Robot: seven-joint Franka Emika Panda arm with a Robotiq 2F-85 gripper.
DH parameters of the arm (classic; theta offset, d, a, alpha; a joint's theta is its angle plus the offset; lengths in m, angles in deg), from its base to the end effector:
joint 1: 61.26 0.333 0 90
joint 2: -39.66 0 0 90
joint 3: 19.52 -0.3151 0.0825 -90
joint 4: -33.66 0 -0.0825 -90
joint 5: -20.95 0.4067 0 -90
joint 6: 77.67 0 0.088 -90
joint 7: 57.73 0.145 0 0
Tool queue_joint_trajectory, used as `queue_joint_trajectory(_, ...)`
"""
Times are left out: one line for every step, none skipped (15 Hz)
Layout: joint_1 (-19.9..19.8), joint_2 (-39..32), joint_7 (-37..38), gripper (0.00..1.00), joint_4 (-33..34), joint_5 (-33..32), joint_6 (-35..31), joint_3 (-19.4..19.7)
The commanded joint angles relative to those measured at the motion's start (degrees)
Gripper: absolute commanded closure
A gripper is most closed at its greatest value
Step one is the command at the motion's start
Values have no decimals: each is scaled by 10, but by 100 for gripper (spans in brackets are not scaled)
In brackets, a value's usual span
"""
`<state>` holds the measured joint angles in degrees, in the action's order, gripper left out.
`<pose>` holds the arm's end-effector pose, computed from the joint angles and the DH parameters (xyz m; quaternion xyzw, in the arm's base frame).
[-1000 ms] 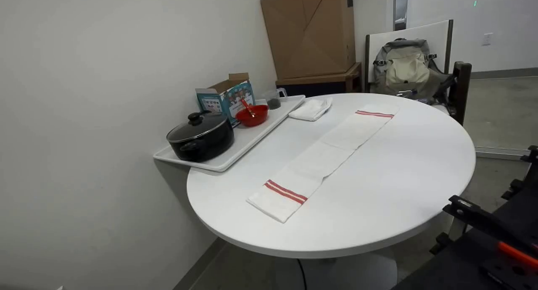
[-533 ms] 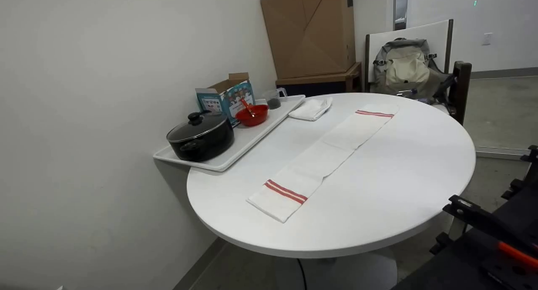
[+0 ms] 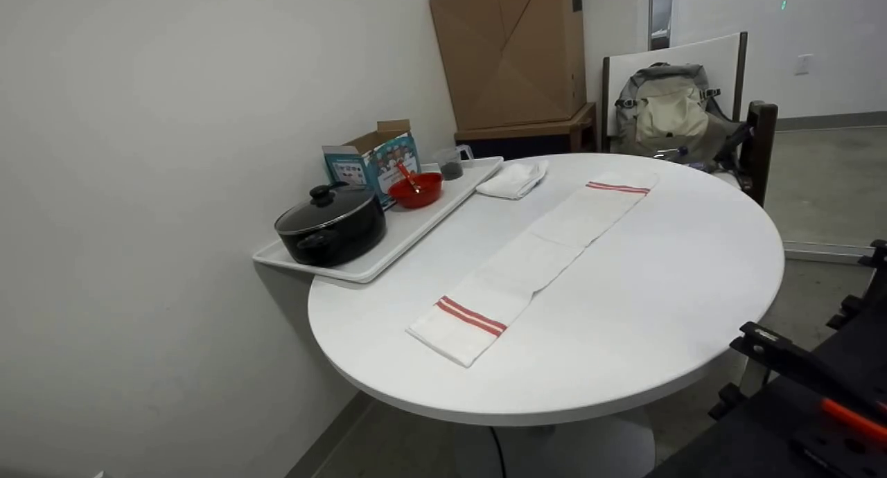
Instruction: Fold the towel
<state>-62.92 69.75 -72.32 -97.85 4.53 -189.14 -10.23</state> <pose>0.4285 -0.1182 0.5185 0.9884 0.0795 0.0632 0.1126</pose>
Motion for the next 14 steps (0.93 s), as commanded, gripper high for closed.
queue_joint_trajectory(-38, -98, 17, 0, 77, 34, -77, 44)
queue_joint_trajectory(-48, -117, 24, 0, 86, 43, -110, 52)
queue_joint_trajectory(-58, -138, 31, 0, 91, 50, -153, 60)
queue_joint_trajectory(-68, -156, 42, 0, 95, 56, -194, 63)
queue_joint_trajectory(-78, -178, 54, 0, 94, 59, -245, 67)
queue_joint_trajectory(-87, -201, 70, 0, 96, 60, -291, 67)
queue_joint_trajectory(-97, -225, 91, 0, 96, 59, -339, 66)
queue_joint_trajectory(-106, -250, 115, 0, 97, 55, -387, 64)
queue_joint_trajectory(-115, -278, 147, 0, 97, 49, -433, 62)
queue_joint_trajectory(-123, -304, 181, 0, 100, 40, -472, 60)
queue_joint_trajectory(-130, -335, 224, 0, 107, 24, -505, 60)
queue_joint_trajectory(-125, -361, 265, 0, 116, 2, -524, 70)
queue_joint_trajectory(-125, -388, 298, 0, 128, -17, -532, 76)
queue_joint_trajectory(-121, -411, 326, 0, 140, -32, -532, 83)
